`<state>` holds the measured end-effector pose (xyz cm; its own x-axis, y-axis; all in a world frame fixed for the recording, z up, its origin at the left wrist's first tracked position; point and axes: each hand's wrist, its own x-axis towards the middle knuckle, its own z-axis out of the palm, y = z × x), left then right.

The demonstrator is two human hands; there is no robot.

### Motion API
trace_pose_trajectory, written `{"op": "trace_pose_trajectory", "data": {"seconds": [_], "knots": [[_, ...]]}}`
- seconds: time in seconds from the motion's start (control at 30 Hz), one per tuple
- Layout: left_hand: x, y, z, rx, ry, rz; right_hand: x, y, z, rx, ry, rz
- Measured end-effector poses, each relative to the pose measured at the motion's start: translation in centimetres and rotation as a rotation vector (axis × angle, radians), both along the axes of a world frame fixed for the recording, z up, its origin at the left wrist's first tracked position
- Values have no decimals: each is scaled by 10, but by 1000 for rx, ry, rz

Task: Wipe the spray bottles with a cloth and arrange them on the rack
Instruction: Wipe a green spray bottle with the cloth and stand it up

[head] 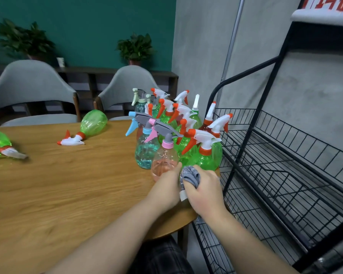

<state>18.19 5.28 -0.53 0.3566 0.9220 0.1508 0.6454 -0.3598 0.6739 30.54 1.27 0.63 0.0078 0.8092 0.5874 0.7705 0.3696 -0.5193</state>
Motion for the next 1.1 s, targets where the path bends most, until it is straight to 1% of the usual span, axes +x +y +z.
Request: {"op": "trace_pose_trajectory", "data": {"seconds": [0.1, 0.17, 0.37, 0.53, 0.57, 0.63, 0.7, 0.73, 0.8, 0.93, 1.0, 1.1], "knots": [[-22, -8, 7, 72, -157, -13, -19, -2, 4, 31, 13, 58], [-37, -14, 13, 73, -223, -6, -33, -3, 7, 13, 38, 107], [-81, -20, 10, 24, -287, 121, -72, 1, 5, 5, 149, 207], [-127, -18, 8, 41, -299, 226, -115, 17, 6, -34, 315, 343], [-137, -15, 7, 35, -289, 248, -124, 22, 4, -50, 321, 361], [-156, -11, 5, 30, -264, 299, -143, 34, -2, -42, 234, 352], [-173, -6, 1, 39, -205, 340, -161, 45, -10, 31, 69, 274], [-181, -3, 0, 45, -175, 360, -171, 50, -14, 73, 17, 246], [-195, -1, -1, 67, -122, 405, -190, 59, -23, 91, -24, 222], [-226, 7, -9, 104, -29, 458, -219, 79, -42, 39, -123, 265], [-240, 10, -12, 92, 3, 509, -227, 85, -47, -33, -166, 321], [-259, 18, -17, 93, 61, 566, -230, 91, -47, -161, -150, 367]]}}
